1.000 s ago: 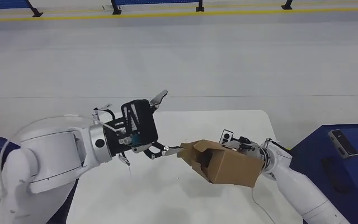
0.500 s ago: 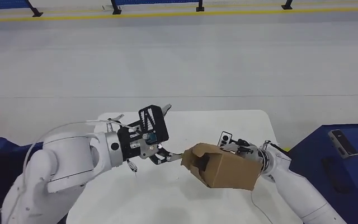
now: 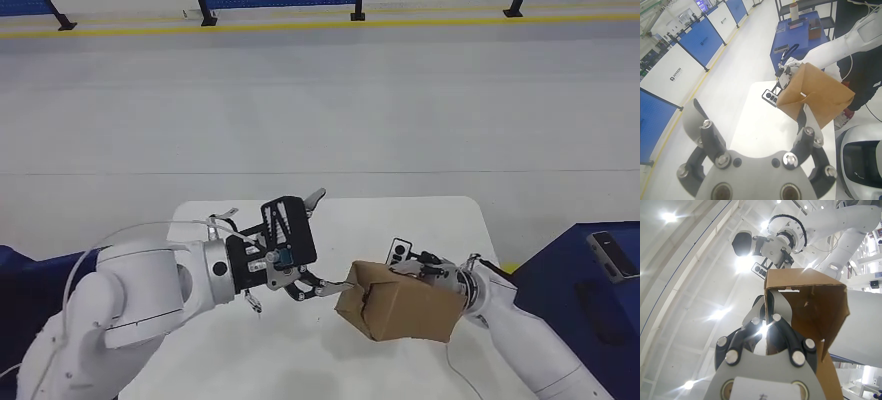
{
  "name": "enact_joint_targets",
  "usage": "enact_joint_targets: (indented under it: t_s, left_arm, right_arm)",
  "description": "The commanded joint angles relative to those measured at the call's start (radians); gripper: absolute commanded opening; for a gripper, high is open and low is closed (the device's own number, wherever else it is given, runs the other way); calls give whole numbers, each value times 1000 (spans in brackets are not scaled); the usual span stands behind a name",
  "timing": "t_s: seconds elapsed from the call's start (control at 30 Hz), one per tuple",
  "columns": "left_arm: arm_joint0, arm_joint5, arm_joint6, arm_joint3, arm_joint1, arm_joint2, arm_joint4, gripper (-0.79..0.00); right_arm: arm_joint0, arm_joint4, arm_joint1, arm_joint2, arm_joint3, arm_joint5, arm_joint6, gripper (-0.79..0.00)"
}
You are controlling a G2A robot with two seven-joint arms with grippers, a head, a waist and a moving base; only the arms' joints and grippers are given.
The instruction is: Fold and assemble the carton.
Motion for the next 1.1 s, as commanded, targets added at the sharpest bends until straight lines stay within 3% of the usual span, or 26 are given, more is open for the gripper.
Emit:
enact_joint_targets:
  t_s: [0.0, 0.33, 0.9, 1.07]
  left_arm:
    - [-6, 3, 12, 3, -3, 9, 6, 0]
    - [-44, 10, 67, 58, -23, 86, -46, 0]
    - [-102, 30, 39, 127, -50, 169, -90, 0]
    - [-108, 21, 31, 155, -59, 199, -192, 0]
  right_arm:
    - [-1, -2, -1, 4, 0, 4, 1, -785]
    - [4, -23, -11, -2, 6, 26, 2, -785]
    - [8, -23, -21, 16, 17, 37, 8, -785]
    - [12, -19, -22, 20, 19, 41, 5, -785]
